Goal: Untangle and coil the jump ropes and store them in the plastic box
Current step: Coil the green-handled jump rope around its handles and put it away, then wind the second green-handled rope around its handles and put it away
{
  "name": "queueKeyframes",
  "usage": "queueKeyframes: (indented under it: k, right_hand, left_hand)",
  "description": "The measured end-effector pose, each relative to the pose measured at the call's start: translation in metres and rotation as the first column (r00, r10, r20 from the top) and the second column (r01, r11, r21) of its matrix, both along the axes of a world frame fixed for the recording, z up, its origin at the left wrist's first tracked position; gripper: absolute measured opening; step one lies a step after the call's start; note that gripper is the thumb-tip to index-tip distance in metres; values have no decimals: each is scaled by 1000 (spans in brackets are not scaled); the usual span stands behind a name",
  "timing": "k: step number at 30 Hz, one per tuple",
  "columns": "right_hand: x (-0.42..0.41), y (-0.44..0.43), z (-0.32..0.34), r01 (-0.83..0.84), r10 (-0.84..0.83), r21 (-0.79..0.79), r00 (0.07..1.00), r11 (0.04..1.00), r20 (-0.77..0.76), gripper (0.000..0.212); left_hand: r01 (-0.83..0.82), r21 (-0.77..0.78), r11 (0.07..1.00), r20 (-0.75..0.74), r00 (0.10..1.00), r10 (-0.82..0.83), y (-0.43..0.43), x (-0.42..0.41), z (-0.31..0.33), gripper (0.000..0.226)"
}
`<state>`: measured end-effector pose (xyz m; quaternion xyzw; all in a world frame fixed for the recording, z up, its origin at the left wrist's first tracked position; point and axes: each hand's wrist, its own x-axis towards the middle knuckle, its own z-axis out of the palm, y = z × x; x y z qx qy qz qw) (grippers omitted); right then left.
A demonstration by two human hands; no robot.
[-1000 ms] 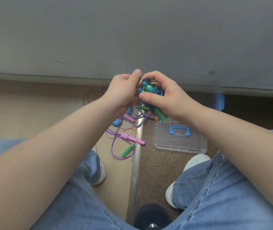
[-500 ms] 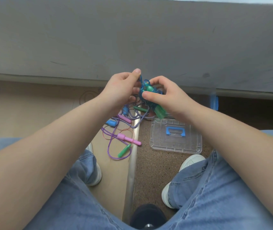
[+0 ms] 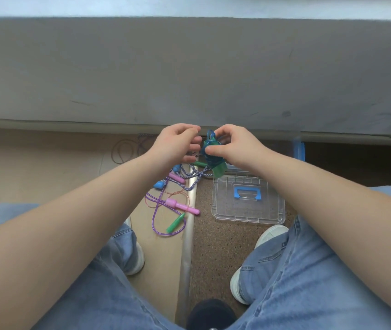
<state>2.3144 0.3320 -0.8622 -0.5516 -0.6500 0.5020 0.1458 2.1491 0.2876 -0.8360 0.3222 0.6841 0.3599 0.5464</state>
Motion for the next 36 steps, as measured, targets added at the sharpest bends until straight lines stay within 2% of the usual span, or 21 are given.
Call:
queueKeyframes:
  k: [6,12,18,20,22,26,27,31,36]
  right_hand:
    - [18,27,-34,237,-232,-112,971,965,53,42]
    - [48,56,-79,407,-394,-56,904,912,164,33]
    - [69,71,-103,521,-528,99,813,848,244,51]
    - [72,69,-108,533,-537,99,790,840,298,61]
    - [71,64,-113,511,-508,90,788,855,348,60]
    - [50,51,-131,328,-354,134,875,935,329,22]
    - [43,47,-136,265,-290,120,899,957,327,19]
    - [6,31,-156,30,-58,80,926,996,374,24]
    - [-24,19,-194,-108,120,-52,913,993,391,27]
  left_hand:
    - [-46,-49,998,43,998,49,25,25,-41,18]
    - [-12,-77,997,53,998,16,46,55,-93,19]
    - [-28,-145,989,97,994,43,61,71,-116,26]
    - [-17,-161,987,95,995,32,59,69,-123,24]
    - [-5,-170,986,79,997,19,55,63,-131,22]
    - [-67,-224,972,115,989,95,47,47,-143,18]
    - [-83,-239,967,114,987,113,46,41,-147,18]
    - [-130,-284,950,111,980,167,42,18,-165,14]
    - [-147,-329,933,79,980,182,35,-10,-196,13]
